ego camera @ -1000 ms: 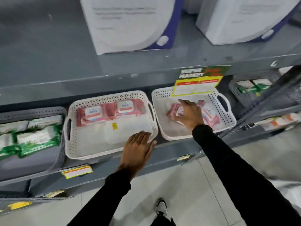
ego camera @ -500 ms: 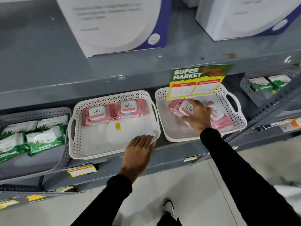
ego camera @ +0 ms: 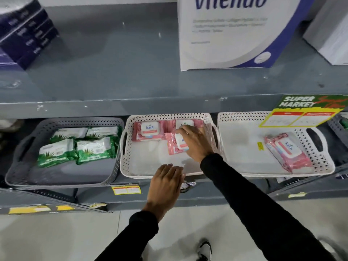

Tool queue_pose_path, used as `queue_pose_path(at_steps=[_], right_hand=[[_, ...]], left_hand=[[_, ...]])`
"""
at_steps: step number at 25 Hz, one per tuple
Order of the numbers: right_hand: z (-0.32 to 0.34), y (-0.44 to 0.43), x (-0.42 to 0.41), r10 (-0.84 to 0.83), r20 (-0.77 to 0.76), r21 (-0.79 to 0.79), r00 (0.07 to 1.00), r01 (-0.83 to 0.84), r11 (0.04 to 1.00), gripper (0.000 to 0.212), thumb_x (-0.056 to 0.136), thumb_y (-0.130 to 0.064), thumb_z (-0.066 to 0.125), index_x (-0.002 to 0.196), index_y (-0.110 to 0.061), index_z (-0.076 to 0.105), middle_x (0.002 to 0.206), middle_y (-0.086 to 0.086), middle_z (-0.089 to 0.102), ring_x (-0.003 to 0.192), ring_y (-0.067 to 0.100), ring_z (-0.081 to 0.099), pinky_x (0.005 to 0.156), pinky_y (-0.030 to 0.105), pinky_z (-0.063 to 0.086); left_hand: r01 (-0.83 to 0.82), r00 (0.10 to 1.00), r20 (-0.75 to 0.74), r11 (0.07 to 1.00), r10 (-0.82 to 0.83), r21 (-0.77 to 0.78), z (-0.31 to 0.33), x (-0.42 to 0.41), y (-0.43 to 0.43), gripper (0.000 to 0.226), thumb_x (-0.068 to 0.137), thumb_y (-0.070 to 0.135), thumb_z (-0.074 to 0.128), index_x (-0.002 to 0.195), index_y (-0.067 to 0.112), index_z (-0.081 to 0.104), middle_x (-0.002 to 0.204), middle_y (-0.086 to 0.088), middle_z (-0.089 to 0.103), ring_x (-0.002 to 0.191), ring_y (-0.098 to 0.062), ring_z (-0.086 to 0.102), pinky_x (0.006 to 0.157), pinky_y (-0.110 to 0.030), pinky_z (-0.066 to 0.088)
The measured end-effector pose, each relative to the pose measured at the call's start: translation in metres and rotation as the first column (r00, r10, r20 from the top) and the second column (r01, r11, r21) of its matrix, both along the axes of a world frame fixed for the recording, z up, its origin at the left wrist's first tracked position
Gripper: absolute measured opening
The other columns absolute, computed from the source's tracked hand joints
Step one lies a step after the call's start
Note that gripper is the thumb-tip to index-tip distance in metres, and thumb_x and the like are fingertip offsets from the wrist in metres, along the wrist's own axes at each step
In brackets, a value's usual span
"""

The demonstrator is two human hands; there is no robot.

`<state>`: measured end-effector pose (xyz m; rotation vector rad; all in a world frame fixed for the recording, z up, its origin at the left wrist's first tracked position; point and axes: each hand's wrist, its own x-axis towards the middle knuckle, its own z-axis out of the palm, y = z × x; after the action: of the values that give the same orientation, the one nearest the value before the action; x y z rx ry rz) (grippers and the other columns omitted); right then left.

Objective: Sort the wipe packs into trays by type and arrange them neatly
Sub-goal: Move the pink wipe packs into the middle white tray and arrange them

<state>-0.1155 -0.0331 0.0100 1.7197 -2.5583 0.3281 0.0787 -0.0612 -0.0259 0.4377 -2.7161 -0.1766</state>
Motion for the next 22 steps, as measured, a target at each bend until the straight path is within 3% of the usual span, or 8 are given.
queue_pose_path(at_steps=[2,6,9,11,14,17,19,22], right_hand=[[-0.006,-0.004,0.001,-0.016,-0.001,0.02,1.0,0.016,1.0,0.084,0.056,0.007,0.084,0.128,-0.021,0.054,0.126,-0.001,0.057,0.119,0.022,0.057,0.094,0.039,0.041],[0.006,0.019,-0.011,0.031,0.115,-0.036,0.993,-0.027,0.999,0.092,0.056,-0.028,0.094,0.136,-0.024,0.049,0.142,0.0,0.05,0.131,0.022,0.049,0.101,0.046,0.04],[0.02,0.071,-0.046,-0.143,0.279,-0.222,0.95,0.209,0.953,0.078,0.072,-0.038,0.083,0.14,-0.023,0.048,0.149,0.0,0.046,0.138,0.022,0.041,0.105,0.046,0.031],[0.026,0.122,-0.079,-0.344,0.299,-0.267,0.89,0.424,0.865,0.074,0.079,-0.042,0.077,0.14,-0.013,0.048,0.147,0.012,0.049,0.136,0.031,0.042,0.105,0.045,0.029],[0.025,0.198,-0.133,-0.632,0.285,-0.126,0.72,0.682,0.72,0.078,0.073,-0.042,0.083,0.134,-0.006,0.051,0.137,0.019,0.055,0.128,0.038,0.049,0.101,0.048,0.035],[0.015,0.244,-0.156,-0.759,0.253,0.174,0.6,0.743,0.646,0.101,0.066,-0.048,0.085,0.147,-0.012,0.037,0.148,0.016,0.045,0.137,0.034,0.042,0.11,0.051,0.031],[0.007,0.255,-0.157,-0.764,0.224,0.252,0.605,0.721,0.646,0.097,0.069,-0.043,0.083,0.147,-0.01,0.036,0.147,0.016,0.045,0.135,0.035,0.044,0.111,0.05,0.031],[0.001,0.256,-0.157,-0.749,0.214,0.158,0.627,0.734,0.66,0.082,0.071,-0.031,0.082,0.14,-0.008,0.045,0.136,0.016,0.055,0.127,0.034,0.051,0.104,0.049,0.037]], left_hand=[[-0.004,1.0,0.008,1.0,0.004,0.007,0.001,-0.001,0.001,0.029,0.105,0.023,0.042,0.11,0.015,0.069,0.102,-0.003,0.073,0.102,-0.026,0.066,0.098,-0.038,0.049],[0.003,1.0,-0.001,0.999,-0.003,0.034,-0.003,0.0,0.002,0.027,0.105,0.022,0.043,0.113,0.014,0.068,0.104,-0.004,0.072,0.104,-0.028,0.065,0.1,-0.04,0.048],[-0.003,0.999,-0.037,0.999,0.004,0.037,-0.008,0.0,0.003,0.029,0.104,0.024,0.044,0.112,0.013,0.07,0.105,-0.006,0.073,0.105,-0.031,0.066,0.101,-0.043,0.048],[-0.039,0.998,-0.048,0.999,0.04,0.027,-0.01,-0.003,0.006,0.033,0.104,0.025,0.042,0.108,0.012,0.072,0.103,-0.008,0.075,0.102,-0.033,0.068,0.101,-0.045,0.048],[-0.108,0.993,-0.059,0.994,0.106,-0.025,-0.011,-0.006,0.009,0.035,0.104,0.023,0.041,0.104,0.011,0.073,0.099,-0.011,0.075,0.098,-0.034,0.07,0.1,-0.048,0.047],[-0.106,0.991,-0.087,0.993,0.1,-0.06,-0.01,-0.007,0.01,0.036,0.105,0.023,0.039,0.102,0.011,0.073,0.096,-0.011,0.075,0.095,-0.034,0.07,0.099,-0.048,0.047],[-0.108,0.99,-0.102,0.992,0.101,-0.067,-0.008,-0.009,0.012,0.035,0.105,0.022,0.039,0.1,0.011,0.072,0.094,-0.011,0.074,0.093,-0.034,0.069,0.097,-0.048,0.048],[-0.116,0.99,-0.095,0.99,0.108,-0.082,-0.006,-0.007,0.015,0.033,0.105,0.023,0.04,0.1,0.012,0.071,0.094,-0.01,0.074,0.092,-0.034,0.069,0.096,-0.048,0.047]])
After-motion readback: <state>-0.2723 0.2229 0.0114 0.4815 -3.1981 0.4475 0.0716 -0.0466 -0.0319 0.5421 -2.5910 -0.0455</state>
